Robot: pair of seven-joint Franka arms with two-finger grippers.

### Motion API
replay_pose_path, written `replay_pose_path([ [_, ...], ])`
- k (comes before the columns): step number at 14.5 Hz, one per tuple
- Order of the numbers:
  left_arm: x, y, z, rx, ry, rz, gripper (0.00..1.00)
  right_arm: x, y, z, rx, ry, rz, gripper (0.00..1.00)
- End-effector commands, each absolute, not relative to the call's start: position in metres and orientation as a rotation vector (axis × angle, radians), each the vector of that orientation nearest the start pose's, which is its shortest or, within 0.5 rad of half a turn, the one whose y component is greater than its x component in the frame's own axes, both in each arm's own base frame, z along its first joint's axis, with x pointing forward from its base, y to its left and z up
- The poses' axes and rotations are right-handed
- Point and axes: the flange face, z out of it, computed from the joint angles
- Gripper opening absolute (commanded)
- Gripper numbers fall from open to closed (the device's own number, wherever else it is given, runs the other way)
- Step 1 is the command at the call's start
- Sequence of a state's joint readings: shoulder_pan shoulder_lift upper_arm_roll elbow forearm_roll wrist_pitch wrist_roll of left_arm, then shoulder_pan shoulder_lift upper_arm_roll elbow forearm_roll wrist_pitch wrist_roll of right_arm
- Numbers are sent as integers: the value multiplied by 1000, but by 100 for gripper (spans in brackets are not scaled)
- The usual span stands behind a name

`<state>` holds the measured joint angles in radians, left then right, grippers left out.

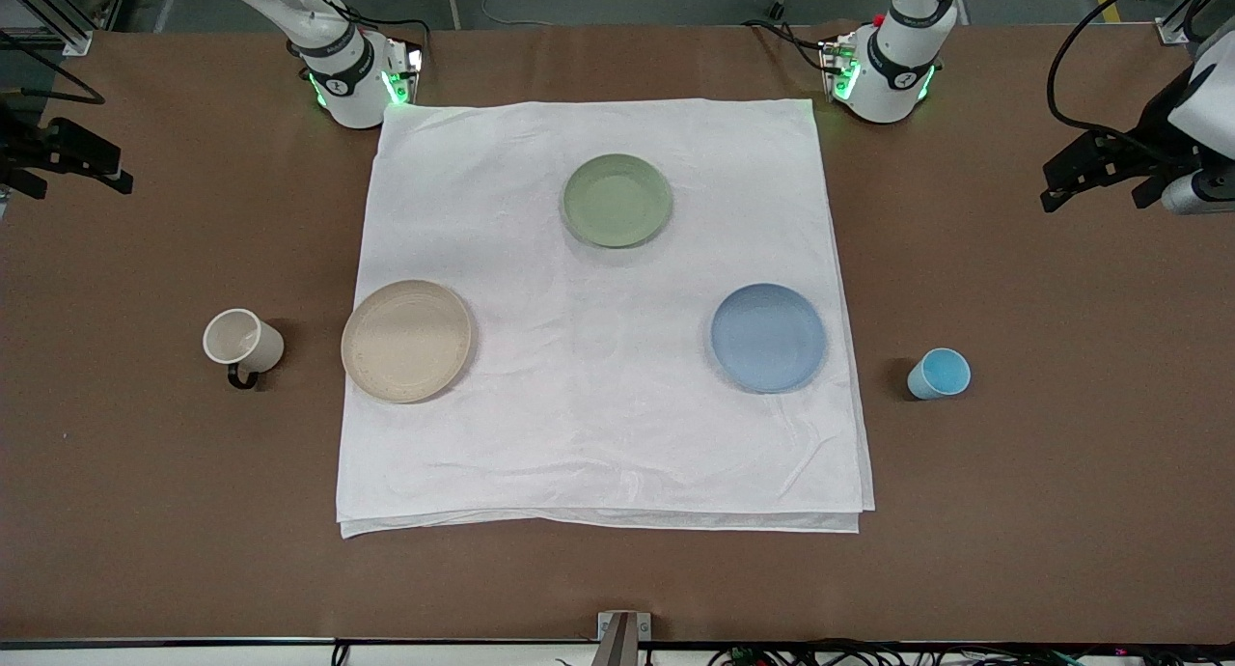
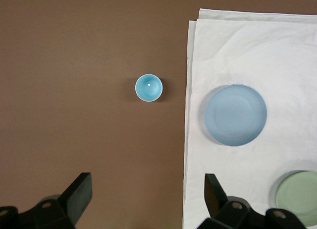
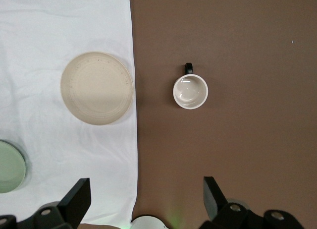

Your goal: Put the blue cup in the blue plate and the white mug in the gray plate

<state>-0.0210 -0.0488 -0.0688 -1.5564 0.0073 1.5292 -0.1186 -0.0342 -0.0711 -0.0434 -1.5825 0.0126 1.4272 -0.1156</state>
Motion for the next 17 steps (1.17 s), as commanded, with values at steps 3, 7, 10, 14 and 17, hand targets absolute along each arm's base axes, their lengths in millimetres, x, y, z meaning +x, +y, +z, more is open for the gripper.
replay_pose_path([
  [3,536,-38,659,-3077,-34,-56,100,506,-45,647,-3120,-56,132,100],
  [7,564,-19,614,-3080,-75,64,100,530,-51,623,-3130,-48,170,100],
  [10,585,-14,565,-3081,-101,93,100,600,-74,538,-3156,-24,135,100],
  [14,599,10,457,-3098,-164,-15,100,648,-112,410,-3148,59,131,100],
  [17,605,8,374,-3111,-148,-113,99,640,-108,315,-3157,63,65,100],
])
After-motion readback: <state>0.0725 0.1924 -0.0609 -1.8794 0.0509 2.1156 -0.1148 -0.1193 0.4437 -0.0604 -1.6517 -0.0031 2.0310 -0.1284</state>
